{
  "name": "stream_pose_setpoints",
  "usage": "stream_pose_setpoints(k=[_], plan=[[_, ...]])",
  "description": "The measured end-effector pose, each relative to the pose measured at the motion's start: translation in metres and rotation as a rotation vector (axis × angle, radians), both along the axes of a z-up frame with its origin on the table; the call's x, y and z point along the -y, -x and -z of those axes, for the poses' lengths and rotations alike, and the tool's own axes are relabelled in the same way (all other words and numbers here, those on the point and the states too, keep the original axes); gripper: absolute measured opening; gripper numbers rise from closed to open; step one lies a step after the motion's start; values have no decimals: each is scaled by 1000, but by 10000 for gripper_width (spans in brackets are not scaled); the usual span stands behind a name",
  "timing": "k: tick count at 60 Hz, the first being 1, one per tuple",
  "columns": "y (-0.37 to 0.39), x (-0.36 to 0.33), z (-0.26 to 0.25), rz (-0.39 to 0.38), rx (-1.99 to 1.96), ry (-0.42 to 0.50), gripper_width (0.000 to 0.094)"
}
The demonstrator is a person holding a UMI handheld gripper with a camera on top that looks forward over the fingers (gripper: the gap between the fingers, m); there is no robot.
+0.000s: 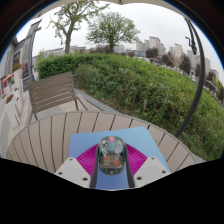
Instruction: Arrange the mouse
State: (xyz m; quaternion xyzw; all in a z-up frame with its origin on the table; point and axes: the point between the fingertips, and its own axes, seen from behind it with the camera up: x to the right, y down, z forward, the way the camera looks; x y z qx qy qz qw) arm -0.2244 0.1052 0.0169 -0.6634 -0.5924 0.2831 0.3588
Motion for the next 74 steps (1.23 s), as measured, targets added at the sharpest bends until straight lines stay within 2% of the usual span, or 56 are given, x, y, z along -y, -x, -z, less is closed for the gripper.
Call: stream_pose_setpoints(k=[3,9,11,13,14,16,20,28,38,50,57,74], plan=[[-1,-4,12,-5,18,-6,432],[-4,4,29,-44,44,50,506],[-5,1,27,-40,46,45,616],[-8,-4,28,-22,65,40,810],[-12,-6,25,-12,69,37,867],[-17,-9,18,8,71,38,809],[-37,-8,0,34,79,66,853],[-113,11,-45,46,131,120,857],[-235,31,-101,43,201,99,855],[-338,45,-129,45,246,56,855],[-362,51,-131,39,261,35,855],[-359,74,-134,24,254,76,849]])
